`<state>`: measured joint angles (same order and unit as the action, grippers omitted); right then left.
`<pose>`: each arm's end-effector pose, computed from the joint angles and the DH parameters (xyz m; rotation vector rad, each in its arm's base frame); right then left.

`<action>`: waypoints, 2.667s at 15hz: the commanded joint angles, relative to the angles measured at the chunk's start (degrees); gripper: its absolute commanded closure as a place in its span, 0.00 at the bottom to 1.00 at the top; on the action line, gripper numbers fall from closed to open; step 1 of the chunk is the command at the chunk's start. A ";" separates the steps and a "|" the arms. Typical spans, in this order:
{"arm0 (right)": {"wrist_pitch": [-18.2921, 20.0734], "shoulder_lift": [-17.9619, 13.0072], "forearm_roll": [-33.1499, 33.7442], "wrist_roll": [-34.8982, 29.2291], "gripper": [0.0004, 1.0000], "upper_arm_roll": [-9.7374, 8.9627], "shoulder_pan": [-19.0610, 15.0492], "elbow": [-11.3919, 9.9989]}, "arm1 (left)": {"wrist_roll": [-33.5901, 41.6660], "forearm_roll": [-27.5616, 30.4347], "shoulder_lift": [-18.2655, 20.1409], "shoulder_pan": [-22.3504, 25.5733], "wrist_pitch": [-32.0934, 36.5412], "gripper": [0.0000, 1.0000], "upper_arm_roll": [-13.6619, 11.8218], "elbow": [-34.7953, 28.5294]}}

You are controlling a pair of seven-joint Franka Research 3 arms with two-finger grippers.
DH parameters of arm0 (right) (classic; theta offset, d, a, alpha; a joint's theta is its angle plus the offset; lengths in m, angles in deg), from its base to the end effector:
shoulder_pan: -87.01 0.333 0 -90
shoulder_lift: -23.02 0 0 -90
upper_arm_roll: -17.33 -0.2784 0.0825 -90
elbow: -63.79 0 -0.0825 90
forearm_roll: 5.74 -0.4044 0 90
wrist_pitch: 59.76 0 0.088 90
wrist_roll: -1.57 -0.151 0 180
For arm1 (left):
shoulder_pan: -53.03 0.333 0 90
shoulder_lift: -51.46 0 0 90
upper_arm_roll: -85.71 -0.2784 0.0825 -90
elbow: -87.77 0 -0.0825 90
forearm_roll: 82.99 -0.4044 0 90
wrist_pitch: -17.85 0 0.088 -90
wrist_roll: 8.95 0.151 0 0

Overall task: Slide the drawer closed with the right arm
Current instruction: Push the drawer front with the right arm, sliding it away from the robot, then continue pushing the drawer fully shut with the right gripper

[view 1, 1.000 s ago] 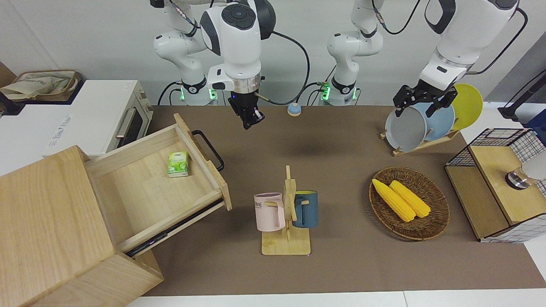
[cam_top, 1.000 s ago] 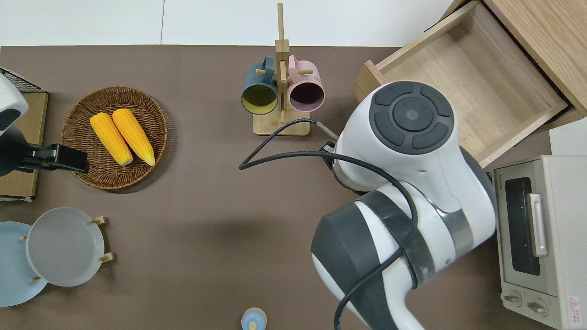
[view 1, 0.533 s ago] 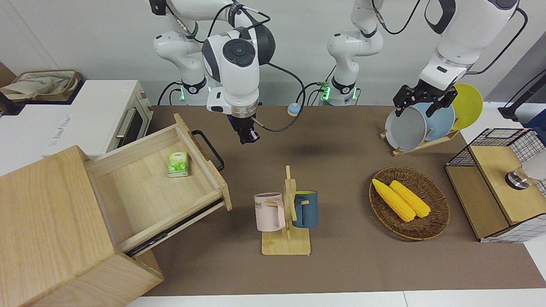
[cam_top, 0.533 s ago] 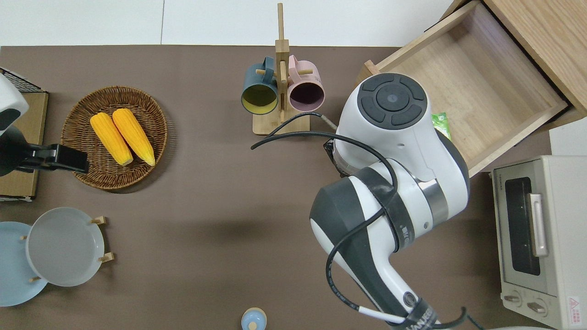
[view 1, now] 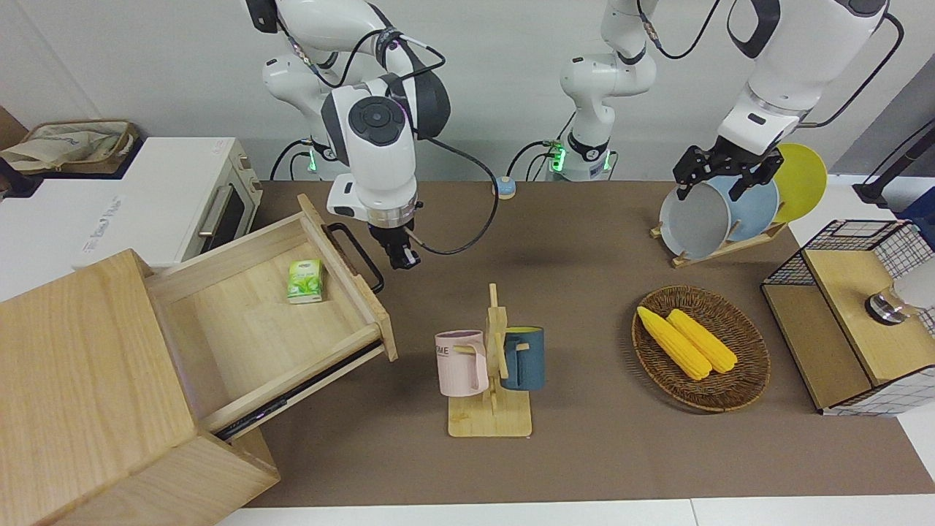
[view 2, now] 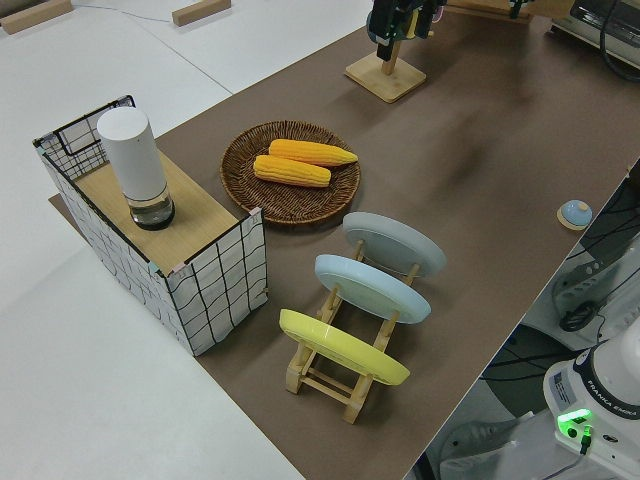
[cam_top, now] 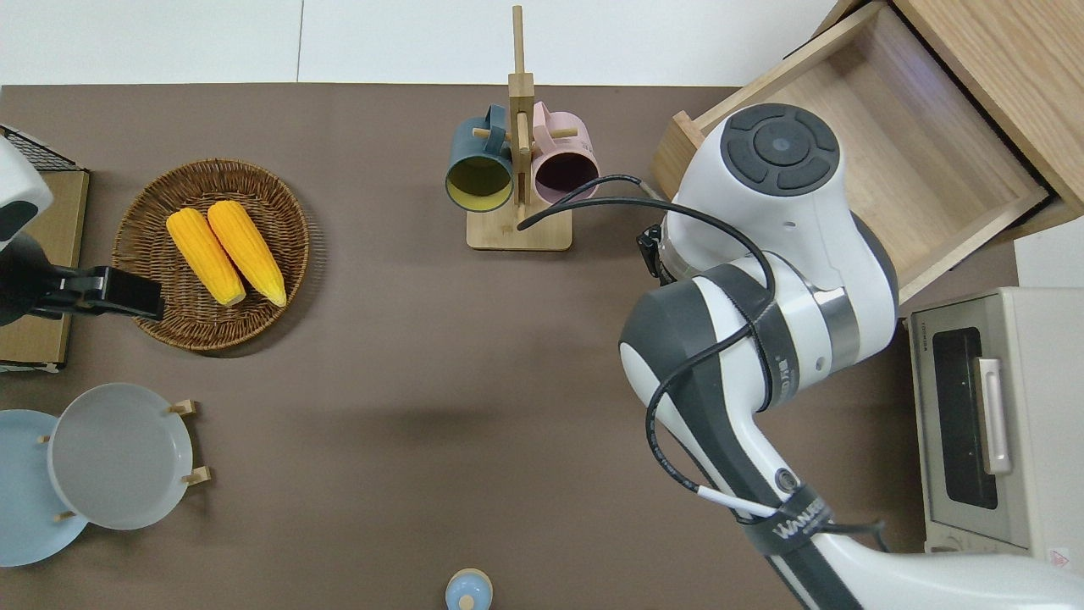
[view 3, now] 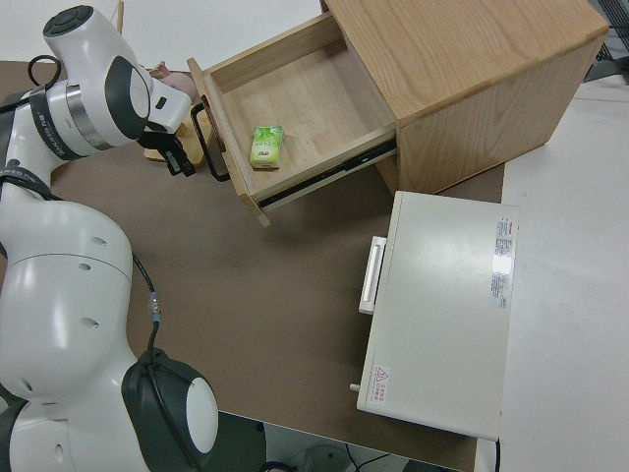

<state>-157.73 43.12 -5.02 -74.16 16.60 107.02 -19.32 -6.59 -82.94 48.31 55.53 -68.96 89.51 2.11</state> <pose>0.6177 0.2312 0.3956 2.7218 -1.4136 -0.0844 0.5828 -0.0125 0.5434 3.1347 -0.1001 -0.0545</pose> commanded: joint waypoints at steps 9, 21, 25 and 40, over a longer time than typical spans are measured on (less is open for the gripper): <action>-3.81 2.49 2.53 7.60 1.00 -0.77 -6.29 2.69 | -0.60 -1.02 0.25 -0.39 1.03 0.01 -0.02 0.58; -3.28 3.80 2.62 13.50 1.00 -0.59 -15.34 6.12 | -0.60 -1.02 0.25 -0.39 1.03 0.01 -0.02 0.49; -3.89 4.51 2.71 17.80 1.00 -0.94 -18.60 6.56 | -0.60 -1.02 0.25 -0.39 1.03 0.01 -0.02 0.49; -3.63 7.50 5.08 25.81 1.00 -1.47 -24.84 10.17 | -0.60 -1.02 0.25 -0.39 1.03 0.01 -0.02 0.58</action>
<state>-161.43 48.77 -1.34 -49.99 16.50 84.13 -11.98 -6.59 -82.94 48.31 55.52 -68.96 89.51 2.11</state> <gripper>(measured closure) 0.991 0.004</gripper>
